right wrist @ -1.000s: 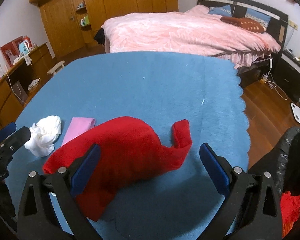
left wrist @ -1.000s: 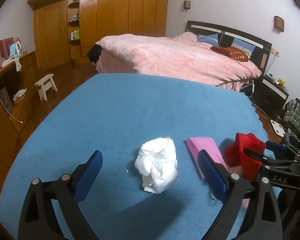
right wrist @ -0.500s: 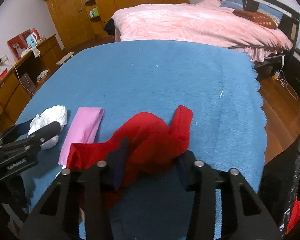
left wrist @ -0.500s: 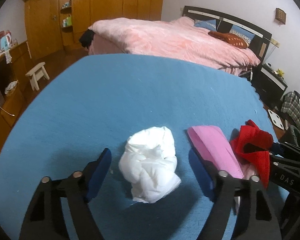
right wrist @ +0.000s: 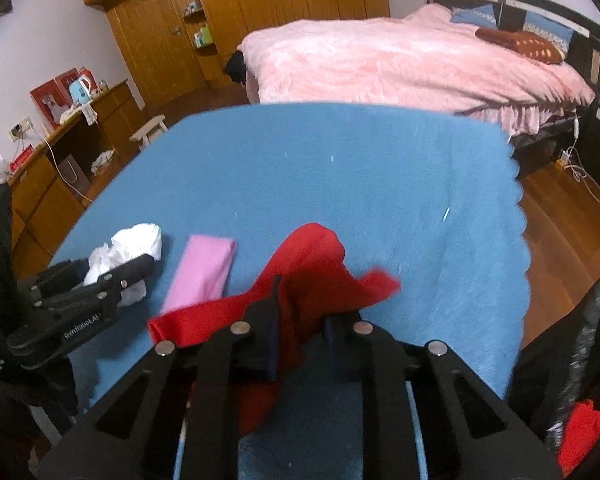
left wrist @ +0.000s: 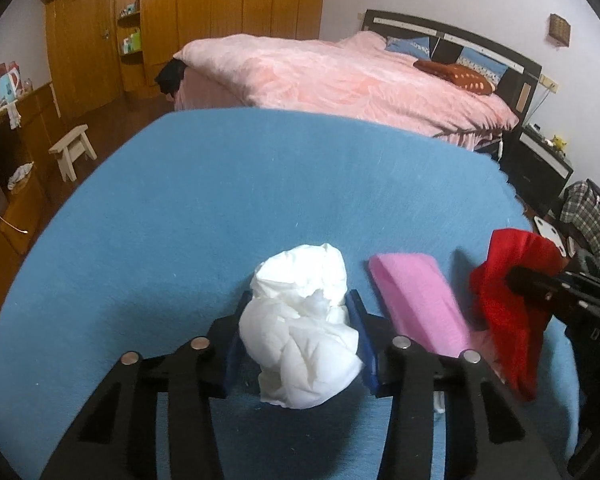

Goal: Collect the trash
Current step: 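Grasp the white tissue with the left gripper while the right grasps the second red glove, then carry the tissue and red glove over the bin and release both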

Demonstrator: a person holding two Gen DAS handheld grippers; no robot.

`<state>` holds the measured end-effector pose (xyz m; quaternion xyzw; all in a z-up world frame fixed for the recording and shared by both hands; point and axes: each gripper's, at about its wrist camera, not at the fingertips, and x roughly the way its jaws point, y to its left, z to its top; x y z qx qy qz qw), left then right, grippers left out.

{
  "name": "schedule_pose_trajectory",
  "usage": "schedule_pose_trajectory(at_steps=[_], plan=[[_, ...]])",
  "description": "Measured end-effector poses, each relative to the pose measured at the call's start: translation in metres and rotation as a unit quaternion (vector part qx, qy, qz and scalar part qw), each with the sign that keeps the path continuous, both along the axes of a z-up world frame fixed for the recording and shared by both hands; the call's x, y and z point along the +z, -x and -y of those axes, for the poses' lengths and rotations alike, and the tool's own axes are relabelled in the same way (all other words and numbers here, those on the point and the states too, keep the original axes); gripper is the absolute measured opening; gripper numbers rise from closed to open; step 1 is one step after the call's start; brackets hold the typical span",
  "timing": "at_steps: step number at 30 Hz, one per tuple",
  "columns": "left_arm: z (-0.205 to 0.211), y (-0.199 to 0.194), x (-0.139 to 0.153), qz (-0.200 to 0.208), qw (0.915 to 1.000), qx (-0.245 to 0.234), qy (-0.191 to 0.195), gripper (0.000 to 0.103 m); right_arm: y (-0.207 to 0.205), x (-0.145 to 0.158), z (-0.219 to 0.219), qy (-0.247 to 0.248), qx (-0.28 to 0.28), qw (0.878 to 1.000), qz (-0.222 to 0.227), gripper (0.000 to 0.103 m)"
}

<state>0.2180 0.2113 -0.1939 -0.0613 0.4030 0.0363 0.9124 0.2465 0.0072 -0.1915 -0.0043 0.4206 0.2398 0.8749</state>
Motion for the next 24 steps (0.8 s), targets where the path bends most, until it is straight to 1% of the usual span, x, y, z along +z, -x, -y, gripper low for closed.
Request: schedule_pose_trajectory(at_steps=[6, 13, 24], plan=[[0.005, 0.007, 0.027, 0.025, 0.9997, 0.002, -0.002, 0.046, 0.005, 0.029, 0.009, -0.015, -0.005, 1.000, 0.024, 0.016], [0.020, 0.020, 0.055, 0.045, 0.9989, -0.006, -0.009, 0.046, 0.017, 0.053, 0.021, -0.028, -0.013, 0.999, 0.042, 0.016], [0.048, 0.043, 0.087, 0.070, 0.9973, -0.022, -0.009, 0.046, 0.042, 0.086, 0.044, -0.037, -0.023, 0.997, 0.069, 0.016]])
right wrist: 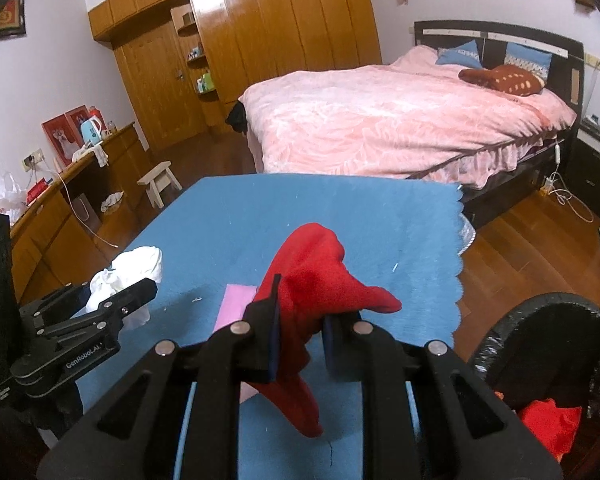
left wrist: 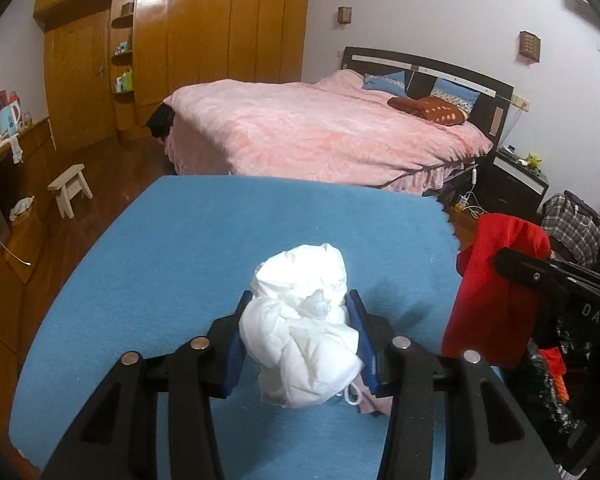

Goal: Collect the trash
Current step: 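Carry the tissue and red glove over the bin and release both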

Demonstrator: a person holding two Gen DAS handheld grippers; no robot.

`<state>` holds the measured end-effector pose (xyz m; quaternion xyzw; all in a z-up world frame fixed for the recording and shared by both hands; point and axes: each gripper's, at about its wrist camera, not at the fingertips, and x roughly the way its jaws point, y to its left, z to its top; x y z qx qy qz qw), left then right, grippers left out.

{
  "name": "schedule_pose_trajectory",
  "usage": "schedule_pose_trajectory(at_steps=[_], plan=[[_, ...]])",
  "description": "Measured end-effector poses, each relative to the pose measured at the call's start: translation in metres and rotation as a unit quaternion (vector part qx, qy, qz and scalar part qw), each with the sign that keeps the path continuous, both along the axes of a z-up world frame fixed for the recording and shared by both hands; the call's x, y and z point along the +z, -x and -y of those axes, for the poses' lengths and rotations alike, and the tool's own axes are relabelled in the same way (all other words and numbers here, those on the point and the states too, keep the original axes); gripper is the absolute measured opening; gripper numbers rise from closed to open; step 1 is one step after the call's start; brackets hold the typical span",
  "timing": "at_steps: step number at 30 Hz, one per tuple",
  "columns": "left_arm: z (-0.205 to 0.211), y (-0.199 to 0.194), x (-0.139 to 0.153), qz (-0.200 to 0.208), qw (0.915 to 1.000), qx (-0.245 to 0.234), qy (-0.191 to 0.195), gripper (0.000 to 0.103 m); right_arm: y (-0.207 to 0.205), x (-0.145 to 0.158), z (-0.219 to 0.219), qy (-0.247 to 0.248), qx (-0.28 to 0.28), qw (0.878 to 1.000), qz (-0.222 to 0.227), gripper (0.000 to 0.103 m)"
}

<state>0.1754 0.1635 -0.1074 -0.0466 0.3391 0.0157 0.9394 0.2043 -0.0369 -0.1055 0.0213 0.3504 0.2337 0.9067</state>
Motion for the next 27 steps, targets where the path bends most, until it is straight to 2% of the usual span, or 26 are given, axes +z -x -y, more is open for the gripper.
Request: schedule_pose_trajectory(at_steps=[13, 27], plan=[[0.037, 0.022, 0.024, 0.026, 0.9995, -0.018, 0.001, 0.046, 0.033, 0.027, 0.036, -0.005, -0.014, 1.000, 0.024, 0.016], [0.080, 0.039, 0.038, 0.041, 0.9979, -0.049, 0.007, 0.046, 0.062, 0.044, 0.084, -0.005, -0.045, 0.998, 0.043, 0.016]])
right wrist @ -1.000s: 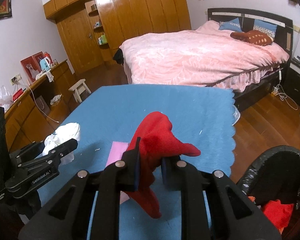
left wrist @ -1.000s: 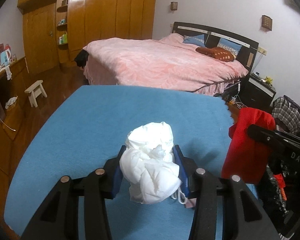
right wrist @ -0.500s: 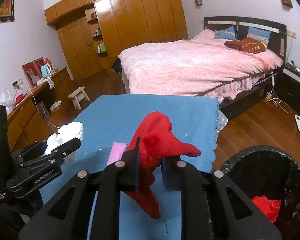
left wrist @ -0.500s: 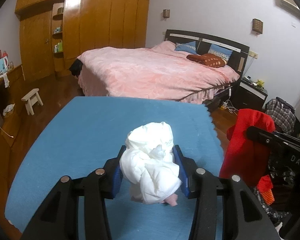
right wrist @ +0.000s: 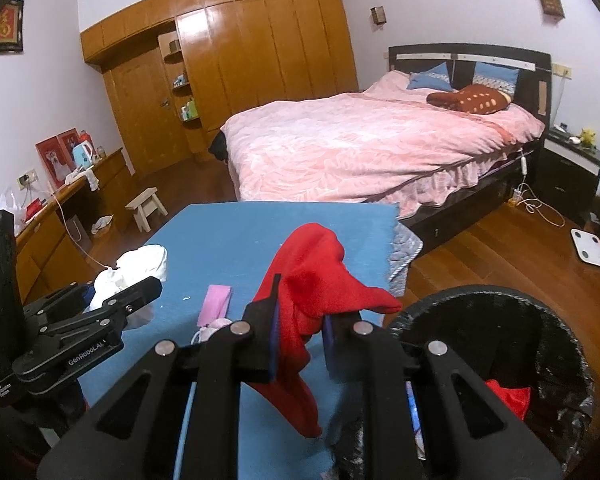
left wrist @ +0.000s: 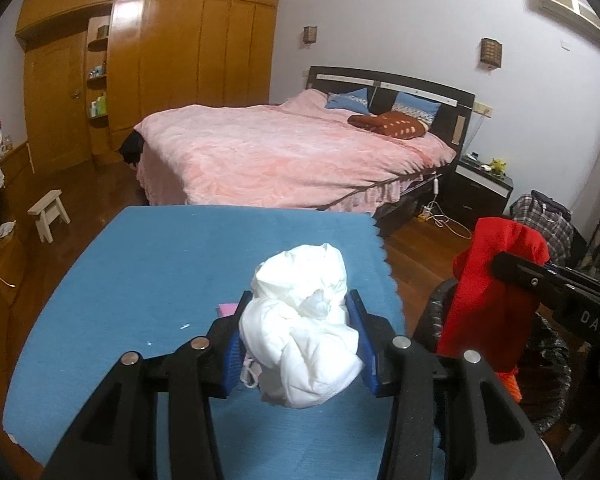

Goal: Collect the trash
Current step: 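Carry the tissue and red glove over the bin and release both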

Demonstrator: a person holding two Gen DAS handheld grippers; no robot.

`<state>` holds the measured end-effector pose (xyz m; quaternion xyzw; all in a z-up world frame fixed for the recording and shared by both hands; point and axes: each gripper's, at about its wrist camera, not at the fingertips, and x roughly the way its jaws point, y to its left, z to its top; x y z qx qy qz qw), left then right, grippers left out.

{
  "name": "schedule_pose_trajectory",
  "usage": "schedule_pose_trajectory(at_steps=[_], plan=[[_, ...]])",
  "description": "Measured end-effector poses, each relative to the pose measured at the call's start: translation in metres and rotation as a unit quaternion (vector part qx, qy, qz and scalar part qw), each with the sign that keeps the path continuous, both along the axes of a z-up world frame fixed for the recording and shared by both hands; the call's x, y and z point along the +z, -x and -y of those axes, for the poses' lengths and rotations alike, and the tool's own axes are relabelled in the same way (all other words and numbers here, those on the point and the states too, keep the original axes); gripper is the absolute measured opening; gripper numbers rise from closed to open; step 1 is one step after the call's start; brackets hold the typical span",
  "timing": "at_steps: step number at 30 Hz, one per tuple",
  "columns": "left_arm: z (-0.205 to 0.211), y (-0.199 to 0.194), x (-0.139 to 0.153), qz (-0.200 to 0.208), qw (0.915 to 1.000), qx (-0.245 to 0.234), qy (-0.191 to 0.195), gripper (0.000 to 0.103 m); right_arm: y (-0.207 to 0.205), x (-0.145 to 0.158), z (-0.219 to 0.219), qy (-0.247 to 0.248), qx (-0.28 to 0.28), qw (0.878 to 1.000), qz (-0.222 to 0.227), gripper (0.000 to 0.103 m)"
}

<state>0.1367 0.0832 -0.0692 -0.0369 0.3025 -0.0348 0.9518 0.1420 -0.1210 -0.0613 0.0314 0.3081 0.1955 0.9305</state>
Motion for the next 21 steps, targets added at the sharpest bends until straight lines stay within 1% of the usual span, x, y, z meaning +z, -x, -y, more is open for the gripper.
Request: schedule_pose_trajectory(at_steps=[21], plan=[[0.073, 0.009, 0.008, 0.015, 0.9979, -0.063, -0.001, 0.046, 0.036, 0.005, 0.077, 0.013, -0.062, 0.998, 0.014, 0.016]])
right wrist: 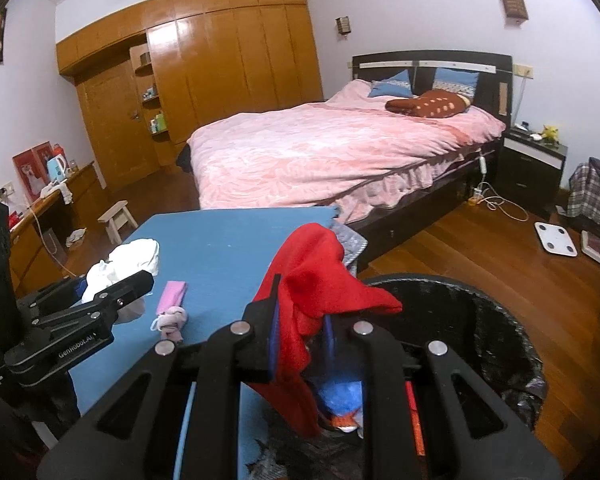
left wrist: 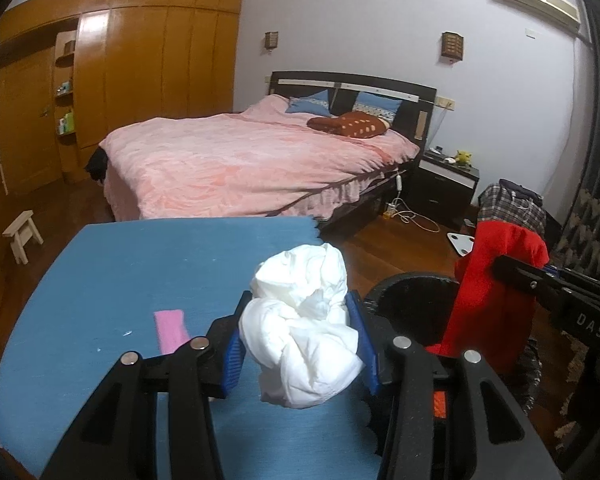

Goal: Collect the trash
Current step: 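Carry the tissue and red glove over the bin and release both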

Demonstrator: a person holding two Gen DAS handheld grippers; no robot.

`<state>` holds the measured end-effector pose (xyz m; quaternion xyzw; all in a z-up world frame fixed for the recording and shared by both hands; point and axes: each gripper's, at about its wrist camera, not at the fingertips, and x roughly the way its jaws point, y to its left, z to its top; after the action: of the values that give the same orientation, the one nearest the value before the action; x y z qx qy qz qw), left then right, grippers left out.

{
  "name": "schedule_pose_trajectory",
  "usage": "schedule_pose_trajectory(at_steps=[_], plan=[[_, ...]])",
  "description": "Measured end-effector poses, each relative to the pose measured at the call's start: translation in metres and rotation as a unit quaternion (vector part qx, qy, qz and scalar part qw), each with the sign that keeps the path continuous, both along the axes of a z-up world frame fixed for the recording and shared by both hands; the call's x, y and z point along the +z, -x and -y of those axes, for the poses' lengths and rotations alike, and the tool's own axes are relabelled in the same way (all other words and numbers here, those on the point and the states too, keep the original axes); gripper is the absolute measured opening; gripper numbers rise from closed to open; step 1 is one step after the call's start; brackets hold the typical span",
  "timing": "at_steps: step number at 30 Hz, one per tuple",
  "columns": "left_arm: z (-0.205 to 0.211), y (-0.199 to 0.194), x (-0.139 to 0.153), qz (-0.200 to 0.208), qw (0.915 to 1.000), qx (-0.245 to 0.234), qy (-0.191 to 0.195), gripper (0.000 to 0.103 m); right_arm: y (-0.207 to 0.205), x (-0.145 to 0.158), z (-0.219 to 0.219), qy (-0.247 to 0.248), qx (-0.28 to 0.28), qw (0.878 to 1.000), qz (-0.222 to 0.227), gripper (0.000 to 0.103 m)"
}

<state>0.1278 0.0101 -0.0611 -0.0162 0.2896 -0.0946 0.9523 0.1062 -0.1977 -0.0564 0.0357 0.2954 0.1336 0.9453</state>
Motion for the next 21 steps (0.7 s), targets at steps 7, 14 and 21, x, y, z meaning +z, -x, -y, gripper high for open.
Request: schedule_pose_trajectory(at_steps=[7, 14, 21], plan=[[0.027, 0.000, 0.000, 0.003, 0.9997, -0.024, -0.002, 0.046, 0.011, -0.003, 0.028, 0.001, -0.028, 1.000, -0.001, 0.016], [0.053, 0.000, -0.001, 0.005, 0.9989, -0.047, -0.002, 0.046, 0.019, -0.004, 0.053, 0.002, -0.051, 0.999, -0.001, 0.016], [0.083, 0.001, -0.004, 0.005, 0.9969, -0.079, -0.005, 0.046, 0.026, -0.011, 0.077, 0.003, -0.081, 0.997, -0.008, 0.016]])
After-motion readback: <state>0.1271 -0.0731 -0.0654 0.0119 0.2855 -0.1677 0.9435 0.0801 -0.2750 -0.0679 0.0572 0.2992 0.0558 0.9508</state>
